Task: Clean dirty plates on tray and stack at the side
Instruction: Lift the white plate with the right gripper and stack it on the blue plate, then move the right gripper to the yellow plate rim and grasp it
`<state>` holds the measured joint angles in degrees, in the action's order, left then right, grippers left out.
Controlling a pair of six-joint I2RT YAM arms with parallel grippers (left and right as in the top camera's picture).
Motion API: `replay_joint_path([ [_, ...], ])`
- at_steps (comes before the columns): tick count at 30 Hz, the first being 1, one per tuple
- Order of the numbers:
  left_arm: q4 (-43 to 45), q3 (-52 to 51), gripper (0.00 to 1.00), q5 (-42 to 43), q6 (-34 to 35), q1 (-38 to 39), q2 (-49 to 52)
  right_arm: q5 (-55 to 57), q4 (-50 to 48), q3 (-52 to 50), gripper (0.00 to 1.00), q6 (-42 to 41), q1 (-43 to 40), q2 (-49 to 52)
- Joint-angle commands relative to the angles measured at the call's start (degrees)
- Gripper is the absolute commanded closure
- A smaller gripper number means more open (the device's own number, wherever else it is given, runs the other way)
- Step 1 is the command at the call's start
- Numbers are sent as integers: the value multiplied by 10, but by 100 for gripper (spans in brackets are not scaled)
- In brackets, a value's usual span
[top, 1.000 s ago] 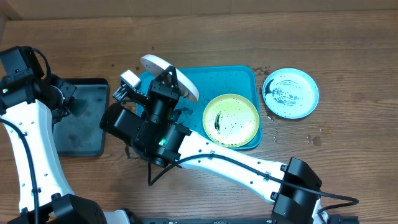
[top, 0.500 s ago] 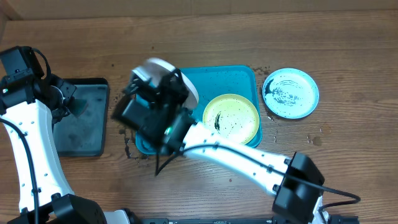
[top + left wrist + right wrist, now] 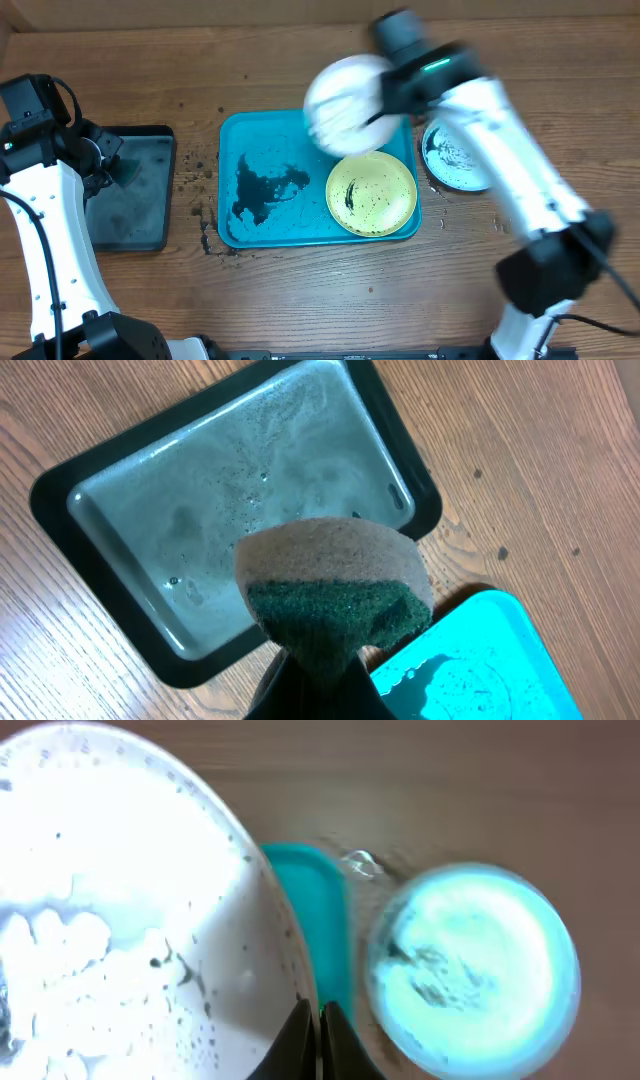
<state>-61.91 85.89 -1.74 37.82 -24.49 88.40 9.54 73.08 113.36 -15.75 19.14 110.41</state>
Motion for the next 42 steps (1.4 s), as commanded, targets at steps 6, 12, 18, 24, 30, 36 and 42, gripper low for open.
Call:
replay_joint_path([
  [6, 4, 4, 96, 3, 12, -2, 0, -157, 105, -42, 96, 33, -241, -19],
  [12, 5, 4, 96, 3, 12, -2, 0, -157, 24, -165, 96, 36, -325, -19],
  [18, 5, 4, 96, 3, 12, -2, 0, -157, -29, -224, 53, 34, -329, -19],
  [24, 7, 4, 96, 3, 12, -2, 0, -255, -33, -215, 49, 67, -308, -21],
  [30, 7, 4, 96, 3, 12, -2, 0, -276, -40, -215, 45, 97, -193, -22],
  [36, 9, 4, 96, 3, 12, -2, 0, -121, -118, -241, 45, 92, -39, -18],
  [42, 9, 4, 96, 3, 12, -2, 0, -38, -150, -261, 50, 158, 26, 10],
])
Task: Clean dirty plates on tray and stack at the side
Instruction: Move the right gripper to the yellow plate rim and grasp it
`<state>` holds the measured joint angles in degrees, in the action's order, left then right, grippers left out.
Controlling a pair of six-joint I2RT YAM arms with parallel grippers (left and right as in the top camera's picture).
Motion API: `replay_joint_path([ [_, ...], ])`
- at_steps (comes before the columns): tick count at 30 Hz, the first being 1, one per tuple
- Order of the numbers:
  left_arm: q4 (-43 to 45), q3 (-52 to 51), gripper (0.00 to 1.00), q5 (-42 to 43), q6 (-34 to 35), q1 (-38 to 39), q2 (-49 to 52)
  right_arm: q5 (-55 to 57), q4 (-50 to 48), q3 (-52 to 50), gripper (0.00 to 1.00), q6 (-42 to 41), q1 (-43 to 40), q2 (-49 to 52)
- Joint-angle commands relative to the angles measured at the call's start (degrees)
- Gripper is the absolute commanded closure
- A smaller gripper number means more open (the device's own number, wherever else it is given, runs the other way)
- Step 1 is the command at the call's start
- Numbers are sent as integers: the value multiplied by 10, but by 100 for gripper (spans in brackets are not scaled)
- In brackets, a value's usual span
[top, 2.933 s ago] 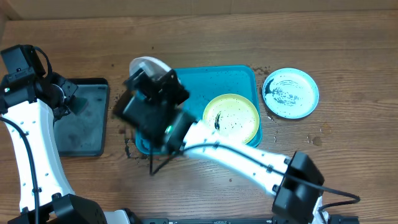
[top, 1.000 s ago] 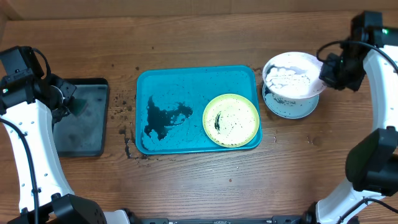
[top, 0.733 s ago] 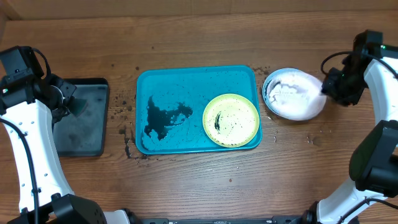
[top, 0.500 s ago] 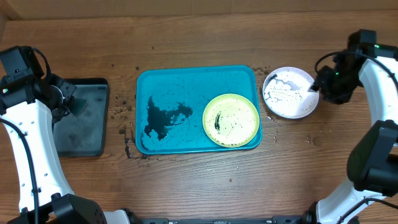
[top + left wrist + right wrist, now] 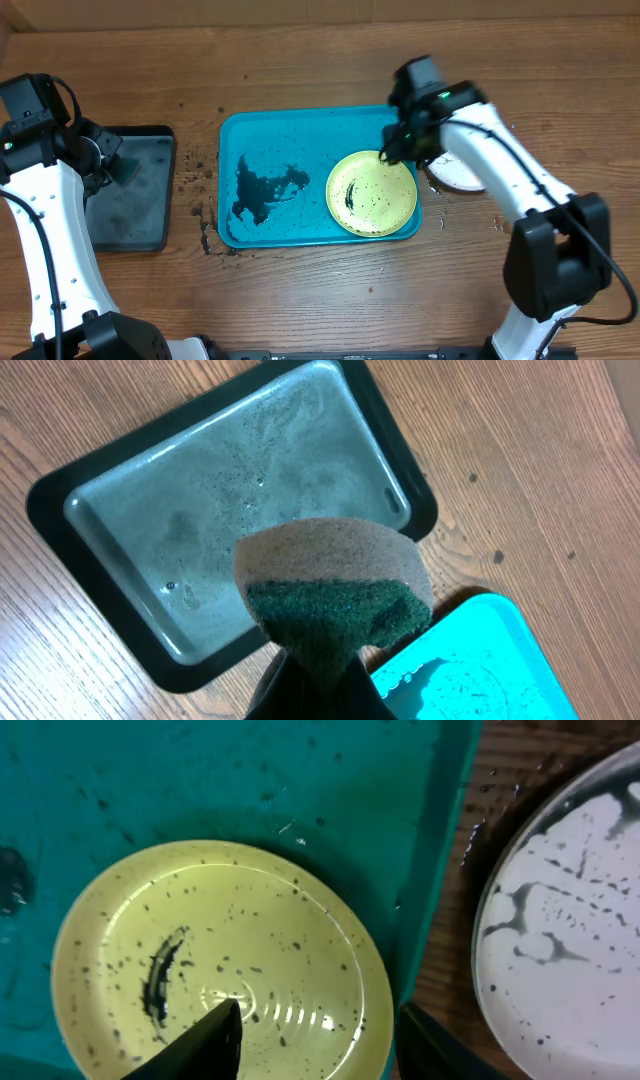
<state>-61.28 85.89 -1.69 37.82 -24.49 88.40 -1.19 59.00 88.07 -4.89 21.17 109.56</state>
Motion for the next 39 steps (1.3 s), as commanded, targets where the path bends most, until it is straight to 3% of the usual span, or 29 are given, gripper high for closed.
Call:
replay_joint_path([
  [1, 2, 4, 96, 3, 12, -2, 0, 70, -14, -8, 50, 61, 9, 28],
  [18, 4, 4, 96, 3, 12, -2, 0, 45, -23, -13, 58, 92, 9, 101],
  [32, 4, 4, 96, 17, 12, -2, 0, -7, 59, -16, 59, 42, 9, 101],
  [39, 4, 4, 96, 18, 11, -2, 0, -34, 42, -33, 69, 5, 9, 101],
])
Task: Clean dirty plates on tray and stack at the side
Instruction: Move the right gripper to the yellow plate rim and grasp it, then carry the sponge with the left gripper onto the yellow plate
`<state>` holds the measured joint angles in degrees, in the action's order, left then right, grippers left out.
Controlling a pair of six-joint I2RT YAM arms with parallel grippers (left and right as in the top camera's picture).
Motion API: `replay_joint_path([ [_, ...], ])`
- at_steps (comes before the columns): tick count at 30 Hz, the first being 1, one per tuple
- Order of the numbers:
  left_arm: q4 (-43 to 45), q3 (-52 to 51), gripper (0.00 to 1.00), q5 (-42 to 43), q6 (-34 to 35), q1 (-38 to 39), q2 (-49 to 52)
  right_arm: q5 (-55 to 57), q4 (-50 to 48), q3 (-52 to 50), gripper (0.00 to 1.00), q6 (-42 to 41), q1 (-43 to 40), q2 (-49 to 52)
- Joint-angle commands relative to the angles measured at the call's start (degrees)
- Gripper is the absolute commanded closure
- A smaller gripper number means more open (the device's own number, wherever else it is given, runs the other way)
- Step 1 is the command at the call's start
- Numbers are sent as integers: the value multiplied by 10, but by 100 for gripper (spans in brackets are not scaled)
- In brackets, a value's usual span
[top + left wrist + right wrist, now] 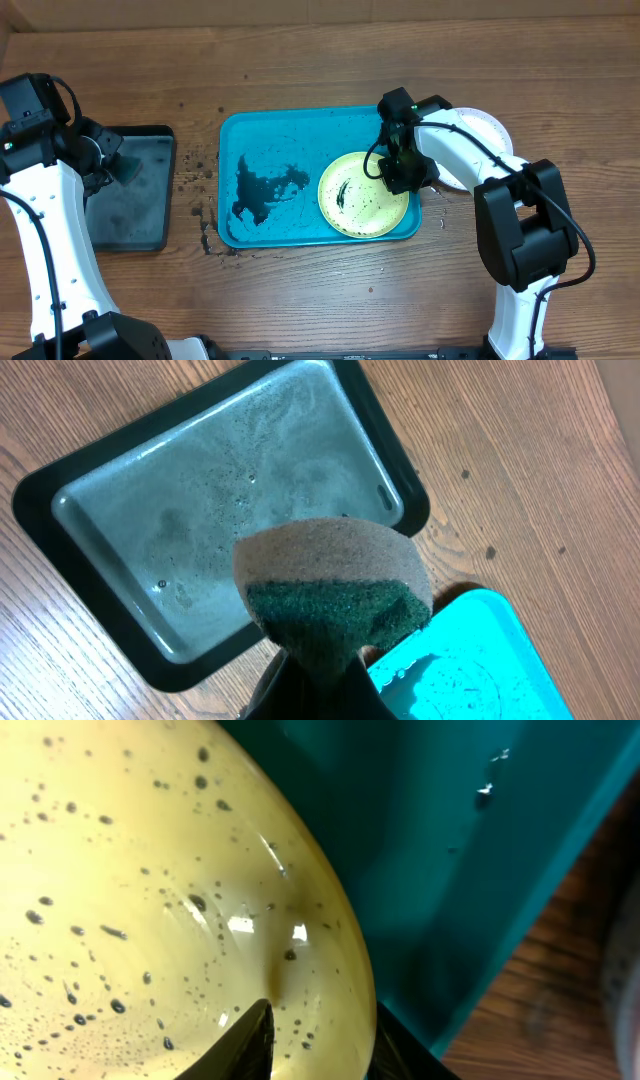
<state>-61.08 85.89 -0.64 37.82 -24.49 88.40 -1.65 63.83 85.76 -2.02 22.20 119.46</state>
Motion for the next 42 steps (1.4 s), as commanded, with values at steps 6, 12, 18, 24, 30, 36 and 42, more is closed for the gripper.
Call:
replay_joint_path([
  [6, 4, 4, 96, 28, 9, -2, 0, -30, -28, -31, 76, -119, -1, 2],
  [12, 26, 4, 96, 93, -31, 7, 0, -51, -42, -43, 88, -210, -1, 2],
  [18, 42, 4, 96, 108, -62, 44, 1, -89, -70, -43, 86, -210, -1, 2],
  [24, 54, 4, 96, 108, -92, 88, 14, -102, -104, -22, 76, -193, -1, 2],
  [30, 65, 4, 96, 108, -130, 126, 41, -100, -12, 40, 70, -216, -2, 2],
  [36, 70, 4, 96, 118, -153, 143, 52, -96, -12, 12, 78, -226, -2, 2],
  [42, 72, 4, 96, 153, -167, 145, 53, -100, -55, -25, 85, -252, -1, 2],
])
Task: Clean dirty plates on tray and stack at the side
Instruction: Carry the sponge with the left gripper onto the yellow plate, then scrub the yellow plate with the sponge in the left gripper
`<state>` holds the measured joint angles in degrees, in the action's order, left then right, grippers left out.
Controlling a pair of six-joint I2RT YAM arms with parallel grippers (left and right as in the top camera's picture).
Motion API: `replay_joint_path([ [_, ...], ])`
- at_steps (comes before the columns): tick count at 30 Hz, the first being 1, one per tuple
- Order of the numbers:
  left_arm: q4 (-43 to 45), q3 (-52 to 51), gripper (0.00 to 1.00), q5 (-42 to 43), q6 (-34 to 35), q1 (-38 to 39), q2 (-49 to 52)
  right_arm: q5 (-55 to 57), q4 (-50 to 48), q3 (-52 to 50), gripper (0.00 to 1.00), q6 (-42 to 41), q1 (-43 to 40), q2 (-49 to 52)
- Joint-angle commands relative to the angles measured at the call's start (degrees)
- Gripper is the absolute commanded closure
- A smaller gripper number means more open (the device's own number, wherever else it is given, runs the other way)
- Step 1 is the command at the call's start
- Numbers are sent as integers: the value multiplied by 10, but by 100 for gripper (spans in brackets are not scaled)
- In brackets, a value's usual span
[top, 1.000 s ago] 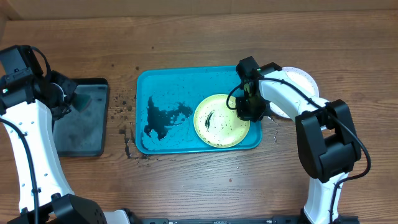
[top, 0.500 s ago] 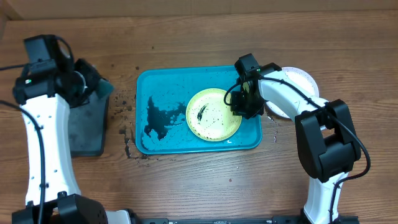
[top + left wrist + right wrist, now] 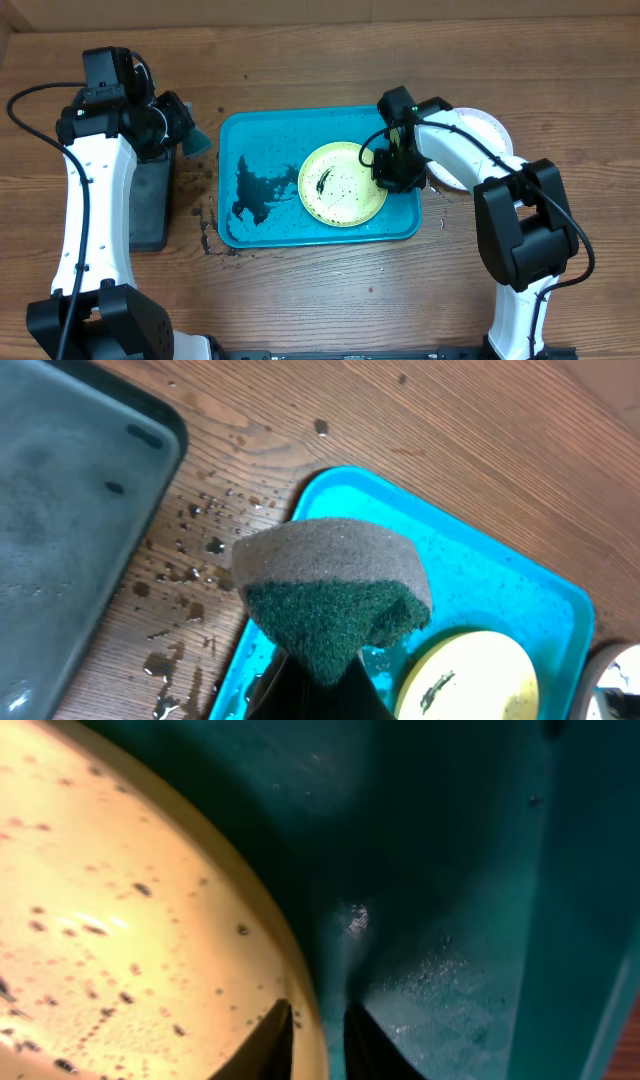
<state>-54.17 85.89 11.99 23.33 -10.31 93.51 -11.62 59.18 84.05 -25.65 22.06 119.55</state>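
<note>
A speckled yellow plate (image 3: 343, 183) lies in the teal tray (image 3: 290, 125), right of a dark puddle (image 3: 258, 188). My right gripper (image 3: 385, 172) is shut on the plate's right rim, with one finger (image 3: 270, 1032) on the yellow face and the other (image 3: 365, 1038) behind the rim. A white plate (image 3: 478, 132) rests on the table right of the tray, partly under my right arm. My left gripper (image 3: 183, 135) is shut on a brown and green sponge (image 3: 335, 585) above the tray's left edge (image 3: 300, 510).
A black water tray (image 3: 150, 205) sits at the left, under my left arm. Dark drops (image 3: 195, 545) spot the wood between the two trays. The yellow plate (image 3: 470, 675) and a sliver of the white plate (image 3: 625, 665) show in the left wrist view.
My left arm has swung right from the black tray to the teal tray's left edge, sponge still held. The yellow plate now sits further left in the tray, with my right fingers tighter on its rim.
My right gripper held a white plate over the tray while the left held the sponge by the black tray. Then the white plate lay right of the tray and the right gripper stood open over the yellow plate. It then straddled the rim, and now grips it.
</note>
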Motion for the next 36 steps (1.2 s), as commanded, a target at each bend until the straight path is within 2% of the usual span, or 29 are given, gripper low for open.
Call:
replay_joint_path([
  [1, 3, 4, 96, 28, -22, 3, 2, -1, -8, -8, 87, -16, 0, 1],
  [5, 3, 4, 96, 43, -30, 6, 2, -1, -14, -8, 88, -16, 1, 1],
  [7, 4, 4, 96, 74, -58, 14, 2, -1, -32, -8, 96, -16, 2, 1],
  [14, 0, 4, 96, 110, -97, 64, 13, -9, -98, -8, 96, -16, 25, 1],
  [21, -21, 4, 96, 110, -110, 163, 72, -9, -171, -8, 96, -16, 52, 2],
  [26, 11, 4, 96, 107, -106, 224, 143, -9, -188, -8, 96, -16, 54, 2],
  [29, 32, 4, 96, 101, -77, 239, 182, -9, -184, -8, 85, -16, 54, 2],
  [33, 51, 4, 96, 102, -52, 241, 212, -9, -177, -8, 96, -1, 54, 2],
  [36, 61, 4, 96, 114, -48, 243, 230, -9, -172, -9, 96, 21, 54, 2],
])
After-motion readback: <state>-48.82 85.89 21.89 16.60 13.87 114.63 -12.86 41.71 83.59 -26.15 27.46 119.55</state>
